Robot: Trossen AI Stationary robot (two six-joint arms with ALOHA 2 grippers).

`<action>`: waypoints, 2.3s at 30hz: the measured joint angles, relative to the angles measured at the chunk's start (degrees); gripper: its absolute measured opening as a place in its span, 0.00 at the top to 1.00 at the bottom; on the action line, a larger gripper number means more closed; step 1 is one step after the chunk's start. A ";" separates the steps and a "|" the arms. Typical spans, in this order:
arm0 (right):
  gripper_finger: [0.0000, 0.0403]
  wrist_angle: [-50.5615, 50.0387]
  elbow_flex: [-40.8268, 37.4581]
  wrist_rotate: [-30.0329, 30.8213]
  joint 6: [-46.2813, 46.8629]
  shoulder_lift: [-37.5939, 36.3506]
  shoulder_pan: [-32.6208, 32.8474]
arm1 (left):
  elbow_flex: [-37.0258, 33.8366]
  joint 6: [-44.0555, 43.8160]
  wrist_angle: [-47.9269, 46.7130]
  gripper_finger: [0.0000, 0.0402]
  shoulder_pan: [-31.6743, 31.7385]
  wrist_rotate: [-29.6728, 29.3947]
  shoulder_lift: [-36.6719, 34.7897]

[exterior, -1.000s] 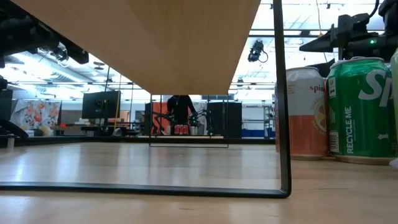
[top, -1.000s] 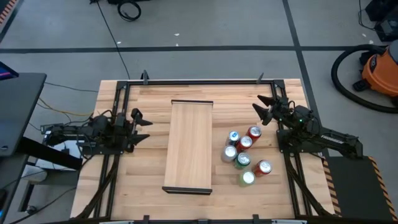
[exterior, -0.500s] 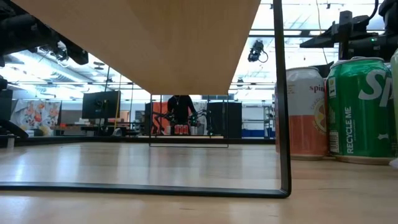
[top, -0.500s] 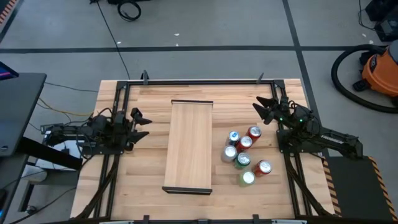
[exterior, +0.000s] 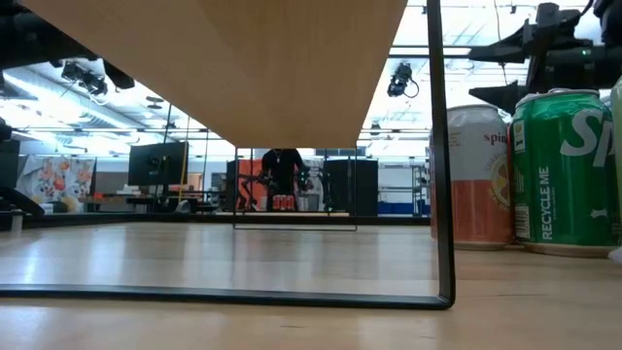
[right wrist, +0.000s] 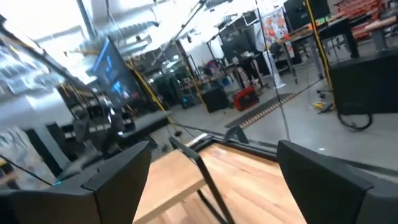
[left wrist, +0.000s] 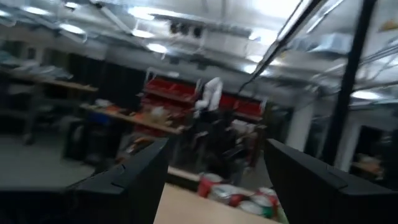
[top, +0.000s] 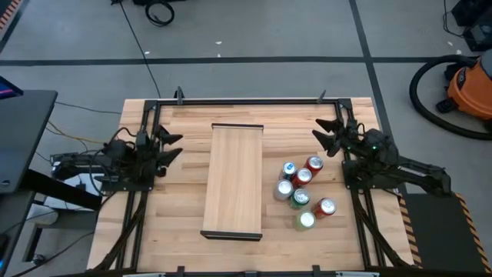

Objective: Place canned beverage on shelf
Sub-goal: Put the red soda can on the shelf

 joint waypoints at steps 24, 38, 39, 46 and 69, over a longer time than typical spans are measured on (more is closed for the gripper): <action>0.20 -36.03 27.84 4.33 -10.62 34.86 6.08 | 18.97 6.42 -9.26 0.32 4.90 -0.92 32.08; 0.19 -60.00 43.91 5.98 -10.69 44.82 11.74 | 19.04 4.87 -9.06 0.32 4.88 -0.76 32.85; 0.19 -61.12 44.94 6.06 -10.55 45.54 11.96 | 19.04 4.78 -9.06 0.32 4.84 -0.76 32.85; 0.17 -71.55 50.58 7.25 -7.07 51.52 13.84 | 19.04 4.54 -11.50 0.32 4.71 -0.74 32.85; 0.15 -88.42 57.15 13.14 11.65 52.28 23.60 | 19.04 2.84 -11.16 0.32 4.71 -0.72 32.82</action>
